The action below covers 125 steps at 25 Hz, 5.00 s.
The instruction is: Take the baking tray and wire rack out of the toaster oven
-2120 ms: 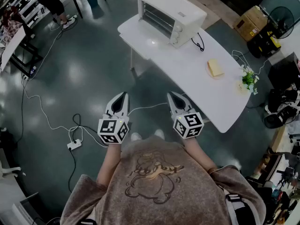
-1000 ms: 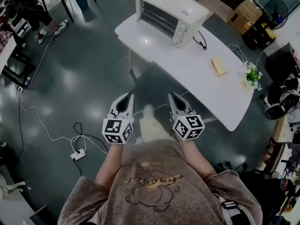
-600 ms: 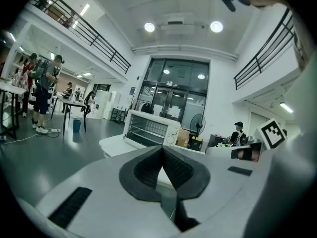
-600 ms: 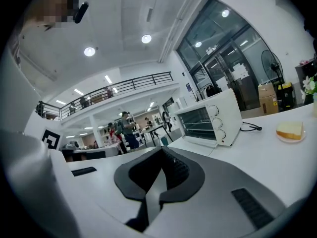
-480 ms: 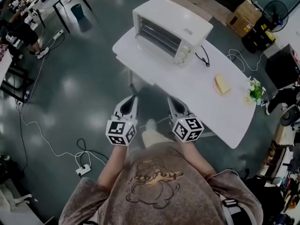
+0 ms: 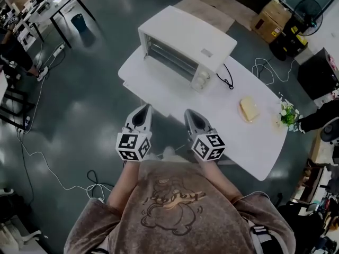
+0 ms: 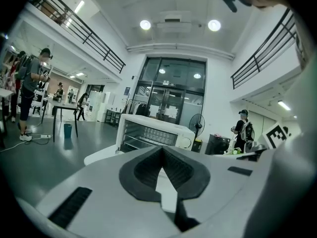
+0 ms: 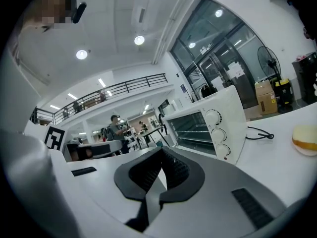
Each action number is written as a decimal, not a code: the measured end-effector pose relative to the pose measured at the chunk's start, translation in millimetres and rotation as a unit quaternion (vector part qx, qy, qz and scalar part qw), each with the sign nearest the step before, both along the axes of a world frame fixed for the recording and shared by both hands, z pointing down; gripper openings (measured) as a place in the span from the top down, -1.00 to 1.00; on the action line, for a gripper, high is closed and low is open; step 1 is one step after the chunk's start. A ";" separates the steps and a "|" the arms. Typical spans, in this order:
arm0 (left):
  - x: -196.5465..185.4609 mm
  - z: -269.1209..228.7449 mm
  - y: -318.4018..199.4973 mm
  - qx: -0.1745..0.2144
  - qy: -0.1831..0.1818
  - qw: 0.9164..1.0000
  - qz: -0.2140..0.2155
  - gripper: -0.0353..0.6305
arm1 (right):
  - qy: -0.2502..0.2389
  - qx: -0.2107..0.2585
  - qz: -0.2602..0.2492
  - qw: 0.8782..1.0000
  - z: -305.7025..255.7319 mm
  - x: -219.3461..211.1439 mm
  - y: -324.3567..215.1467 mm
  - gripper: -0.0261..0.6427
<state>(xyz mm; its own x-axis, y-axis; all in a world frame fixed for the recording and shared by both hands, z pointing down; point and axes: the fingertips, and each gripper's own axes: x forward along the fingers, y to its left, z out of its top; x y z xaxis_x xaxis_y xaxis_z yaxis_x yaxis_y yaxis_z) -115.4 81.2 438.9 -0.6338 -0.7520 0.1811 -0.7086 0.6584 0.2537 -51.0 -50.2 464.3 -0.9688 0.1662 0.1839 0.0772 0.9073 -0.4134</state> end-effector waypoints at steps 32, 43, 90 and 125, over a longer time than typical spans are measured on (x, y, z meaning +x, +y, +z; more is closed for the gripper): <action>-138.3 15.9 -32.3 0.067 0.116 0.980 0.149 0.43 | -0.019 -0.110 0.159 0.981 12.3 -103.3 -4.3 0.44; -178.2 55.5 -67.3 0.112 0.213 0.951 0.195 0.12 | -0.015 -0.207 0.240 0.948 56.9 -141.5 -27.1 0.24; -296.7 180.9 -172.7 0.139 0.377 0.899 0.176 0.50 | -0.026 -0.306 0.409 0.860 150.9 -212.3 -128.7 0.56; -154.0 161.1 17.0 0.230 0.453 0.856 0.098 0.68 | 0.016 -0.368 0.283 0.885 136.4 -82.2 43.8 0.66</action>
<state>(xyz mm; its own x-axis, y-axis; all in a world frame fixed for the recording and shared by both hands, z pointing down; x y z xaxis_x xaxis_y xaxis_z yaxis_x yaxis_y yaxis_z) -269.4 98.1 600.0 -0.2433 -0.9516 0.1878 -0.1686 0.2322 0.9579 -133.1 -6.4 600.8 -0.9313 -0.2585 0.2567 -0.3266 0.2801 -0.9027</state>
